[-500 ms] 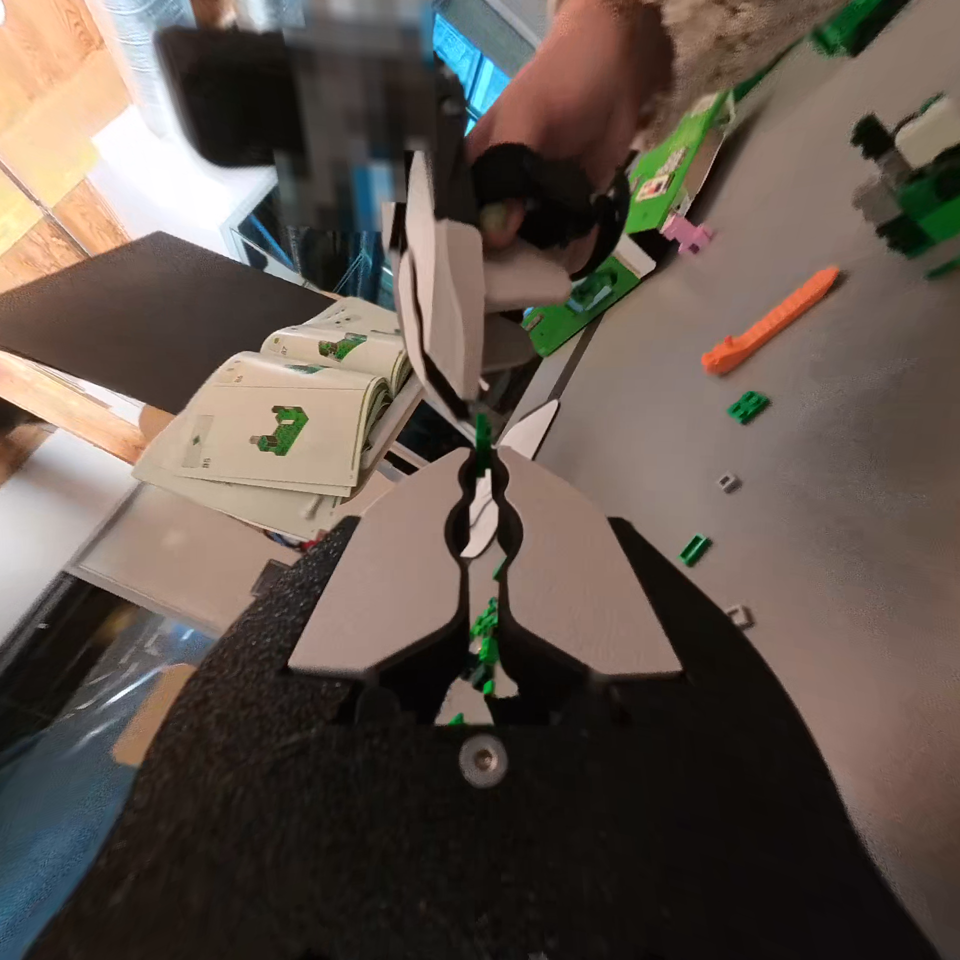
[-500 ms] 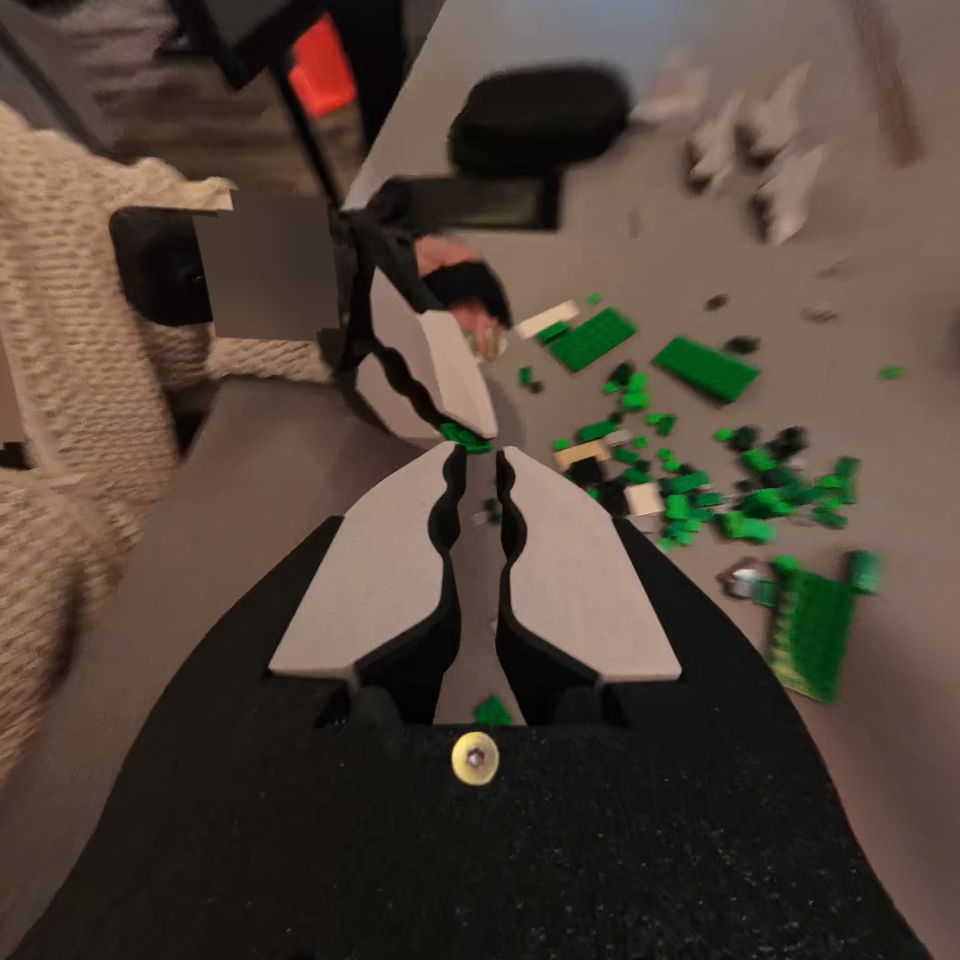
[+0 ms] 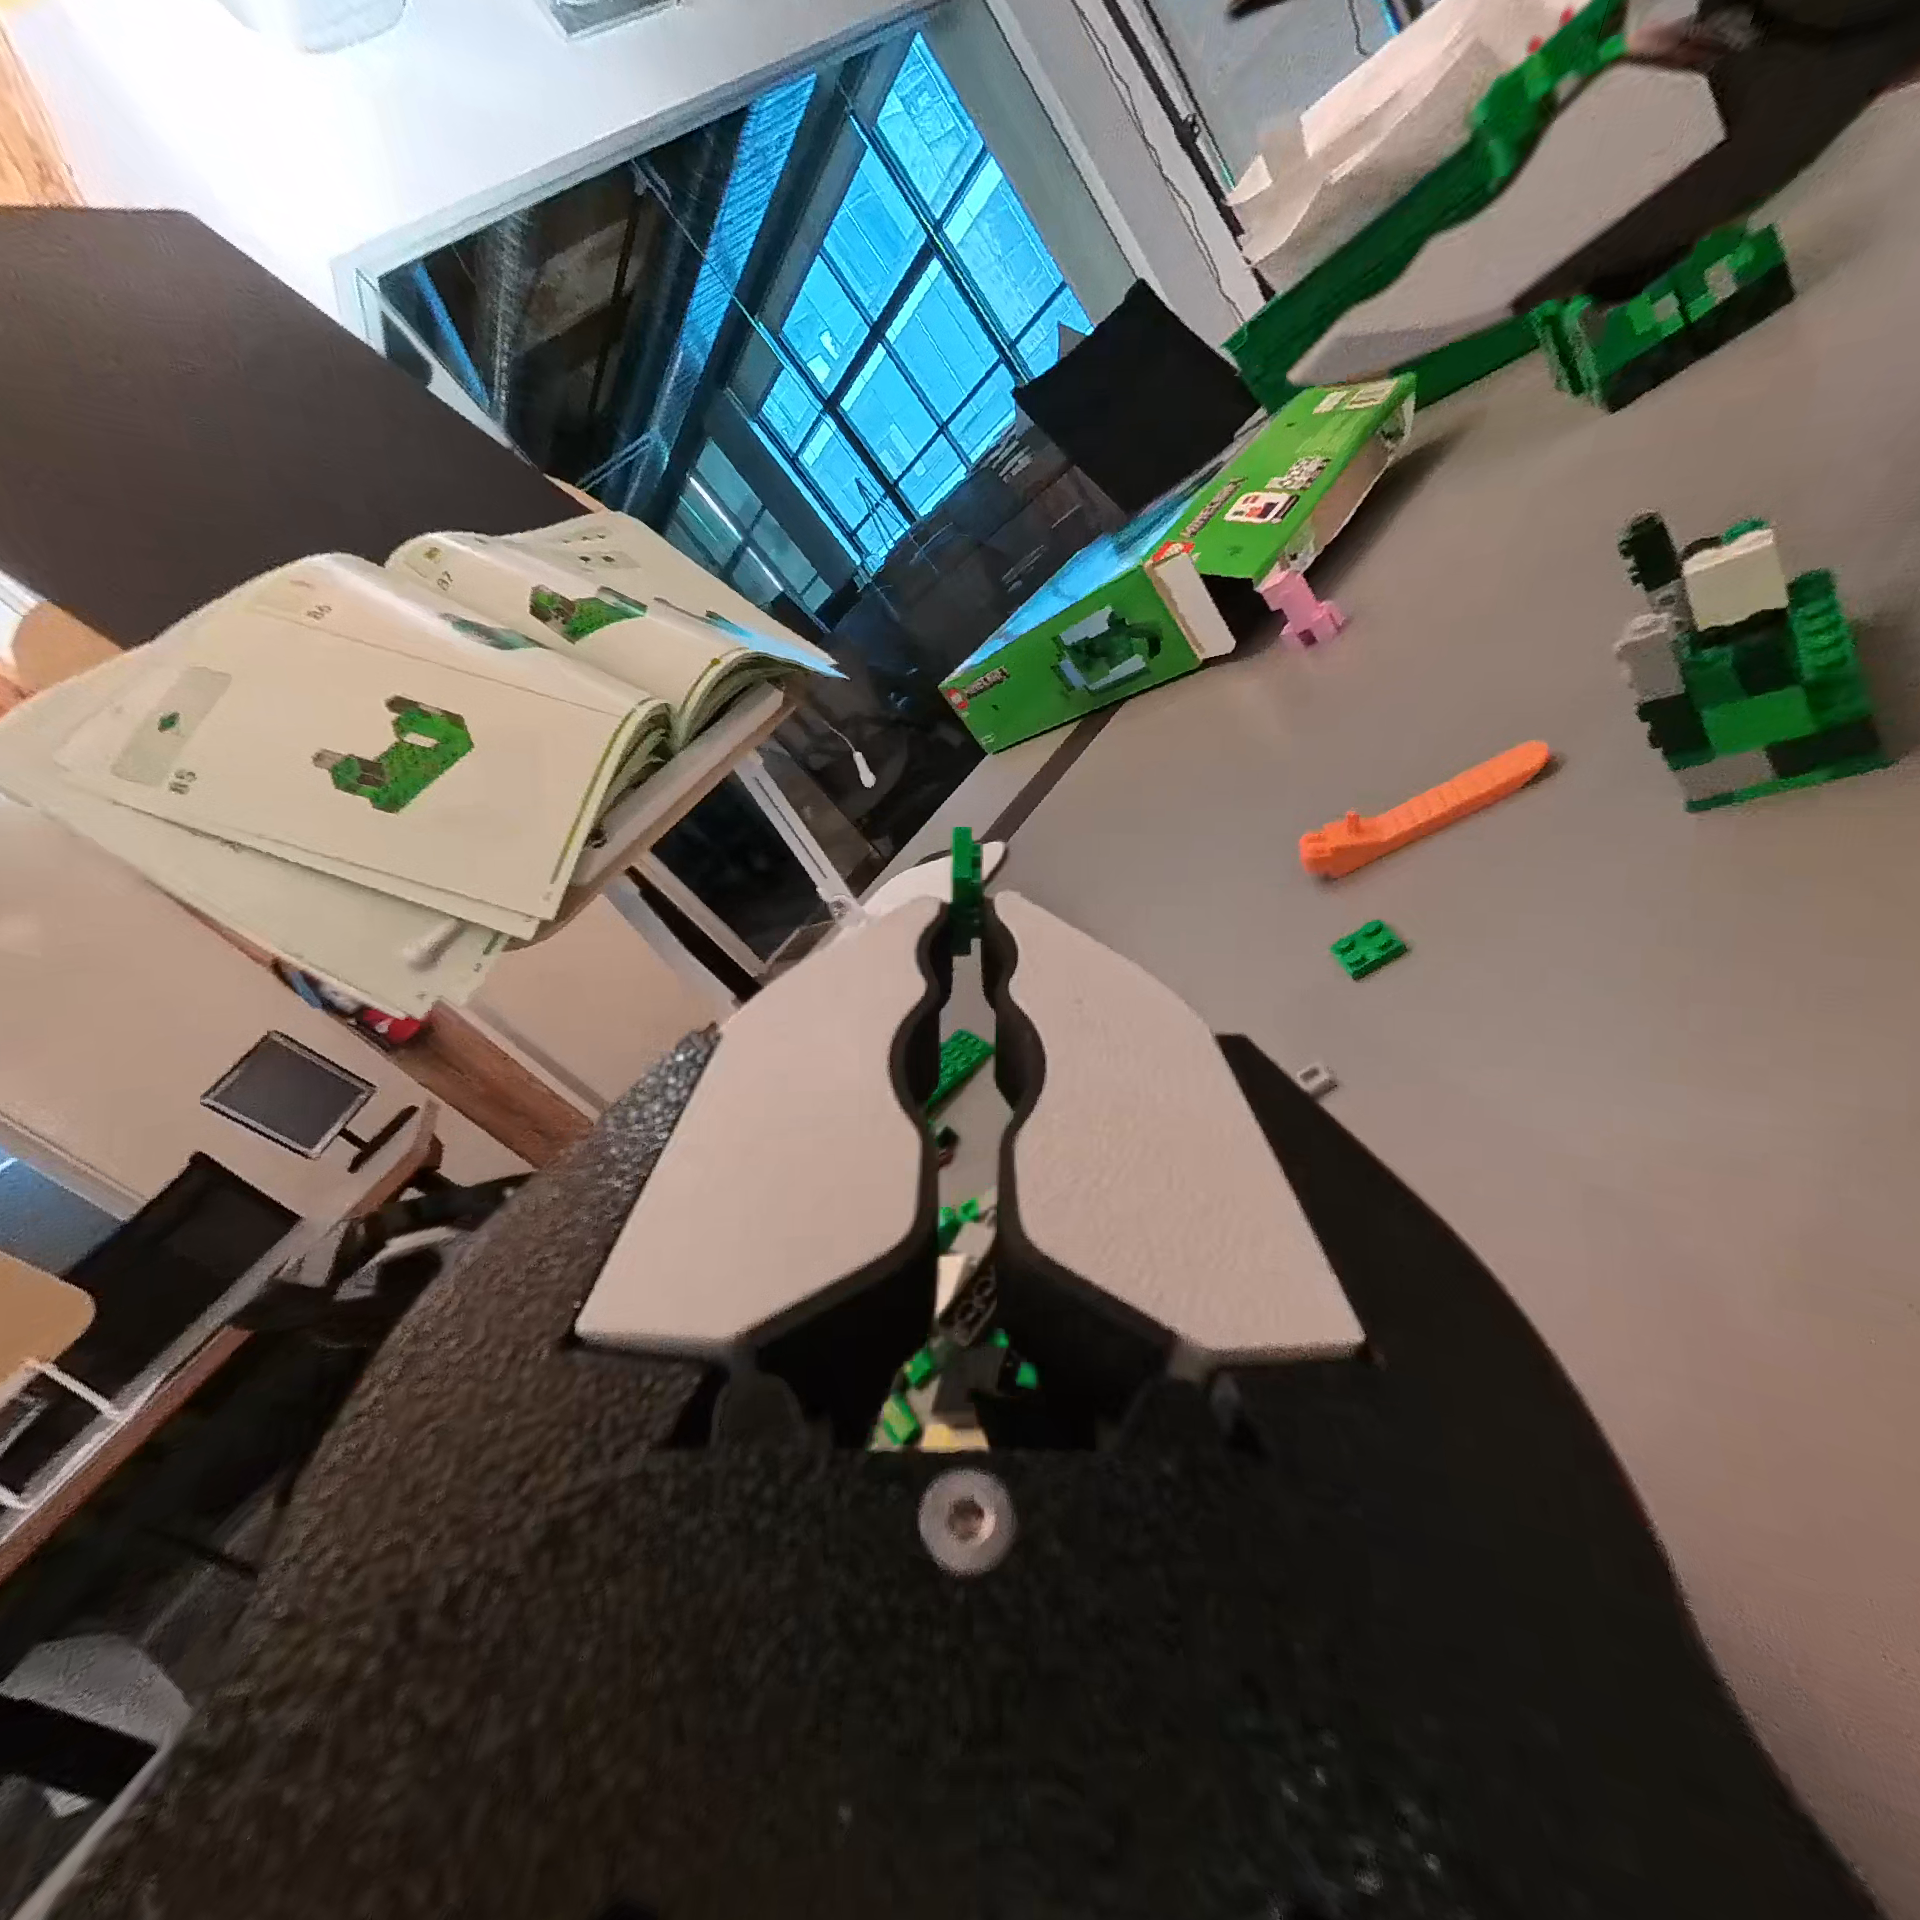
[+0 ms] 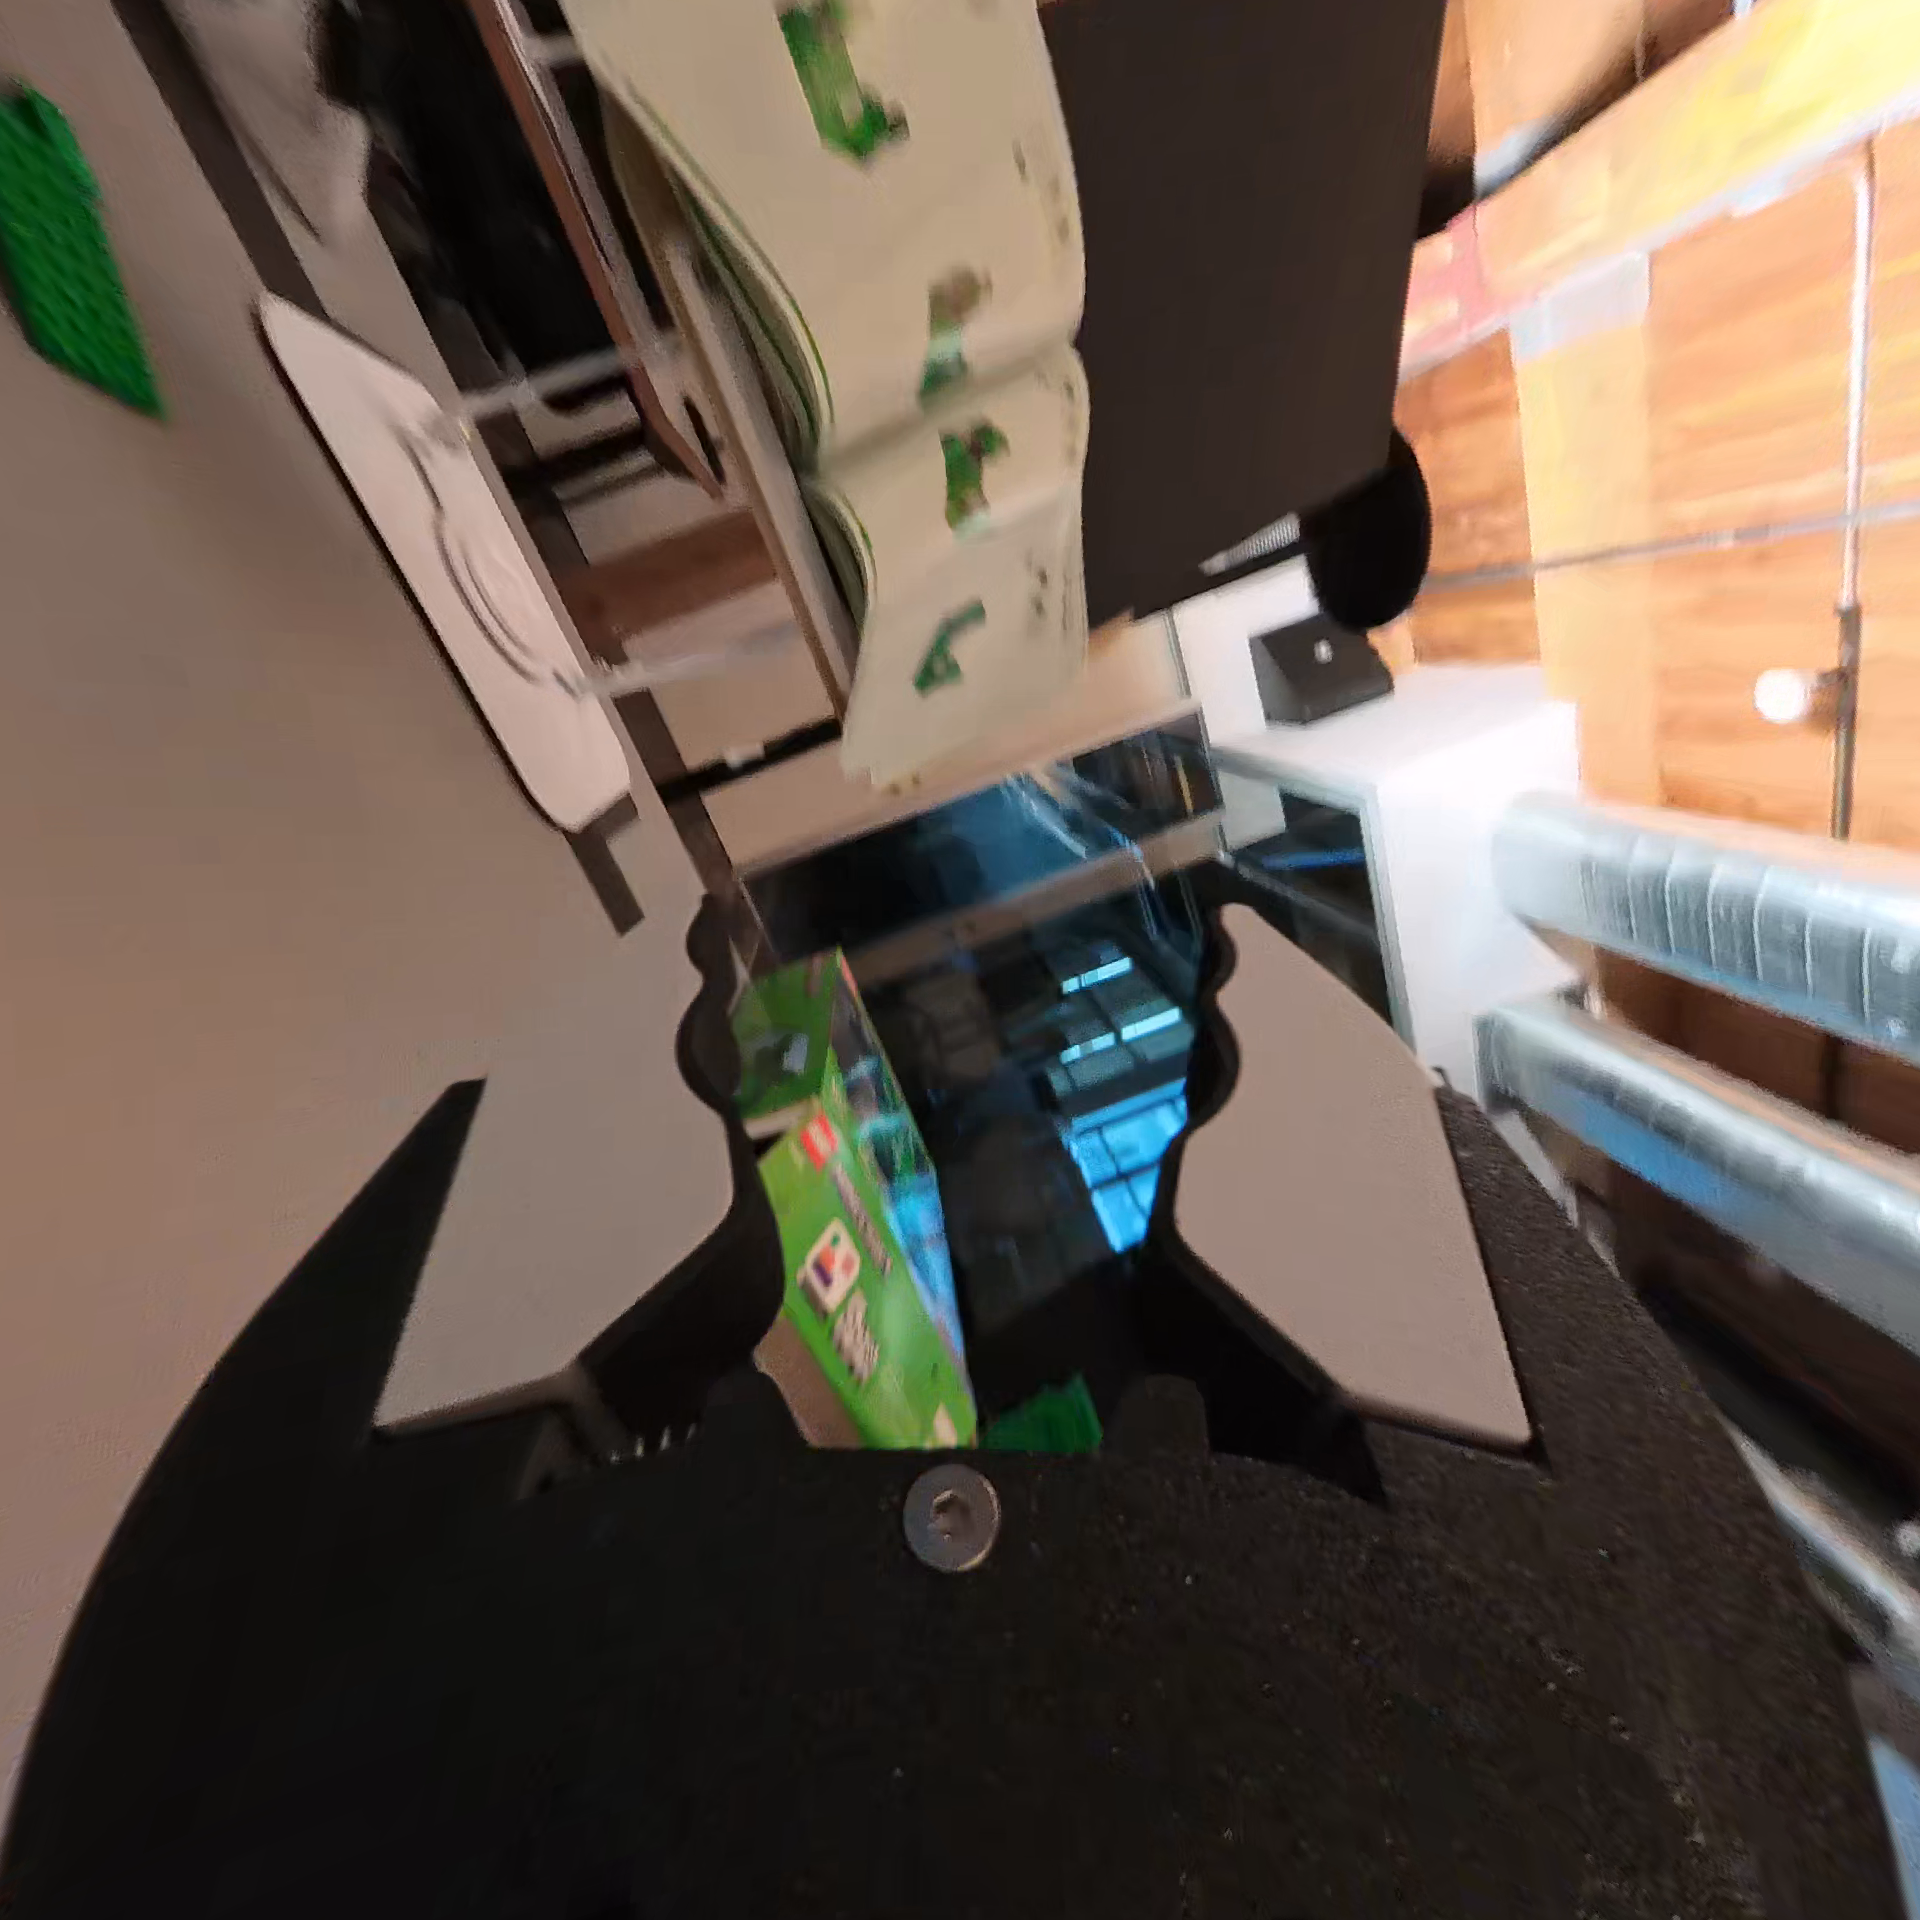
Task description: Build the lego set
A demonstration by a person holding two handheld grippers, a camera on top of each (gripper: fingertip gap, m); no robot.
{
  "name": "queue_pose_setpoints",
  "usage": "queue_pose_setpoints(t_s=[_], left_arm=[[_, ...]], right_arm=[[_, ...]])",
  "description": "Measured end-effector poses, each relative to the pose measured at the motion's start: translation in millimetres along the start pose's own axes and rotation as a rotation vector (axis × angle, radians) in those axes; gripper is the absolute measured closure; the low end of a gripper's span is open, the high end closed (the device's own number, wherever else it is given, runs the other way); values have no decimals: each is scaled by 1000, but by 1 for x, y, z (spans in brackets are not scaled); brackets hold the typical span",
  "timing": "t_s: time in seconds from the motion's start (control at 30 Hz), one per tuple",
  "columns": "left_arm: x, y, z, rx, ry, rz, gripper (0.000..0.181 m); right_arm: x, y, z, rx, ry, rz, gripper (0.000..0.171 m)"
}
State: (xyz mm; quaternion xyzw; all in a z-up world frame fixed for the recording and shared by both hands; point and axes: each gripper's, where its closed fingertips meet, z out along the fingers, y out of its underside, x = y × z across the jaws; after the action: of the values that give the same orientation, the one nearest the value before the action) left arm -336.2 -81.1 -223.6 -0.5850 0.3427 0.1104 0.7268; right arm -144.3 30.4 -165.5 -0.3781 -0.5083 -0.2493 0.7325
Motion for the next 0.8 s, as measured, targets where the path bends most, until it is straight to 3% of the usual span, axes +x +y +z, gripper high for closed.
queue_pose_setpoints(t_s=[0.17,0.2,0.3,0.4,0.5,0.63,0.8], left_arm=[[25,-4,12,-33,34,46,177],[29,-5,14,-37,37,49,177],[33,-8,18,-47,27,29,177],[34,-9,21,-60,13,-19,177],[35,-10,23,-72,-6,-37,177],[37,-10,26,-84,-14,-73,177],[38,-8,28,-101,-20,-67,177]], right_arm=[[-2,57,-4,-144,29,254,50],[-1,63,-4,-143,16,308,51],[12,66,-8,-41,40,479,75],[18,71,-12,-56,100,328,79],[13,78,-11,-127,114,110,95],[7,89,-8,-186,129,-26,88],[16,84,-9,-144,156,140,84]])
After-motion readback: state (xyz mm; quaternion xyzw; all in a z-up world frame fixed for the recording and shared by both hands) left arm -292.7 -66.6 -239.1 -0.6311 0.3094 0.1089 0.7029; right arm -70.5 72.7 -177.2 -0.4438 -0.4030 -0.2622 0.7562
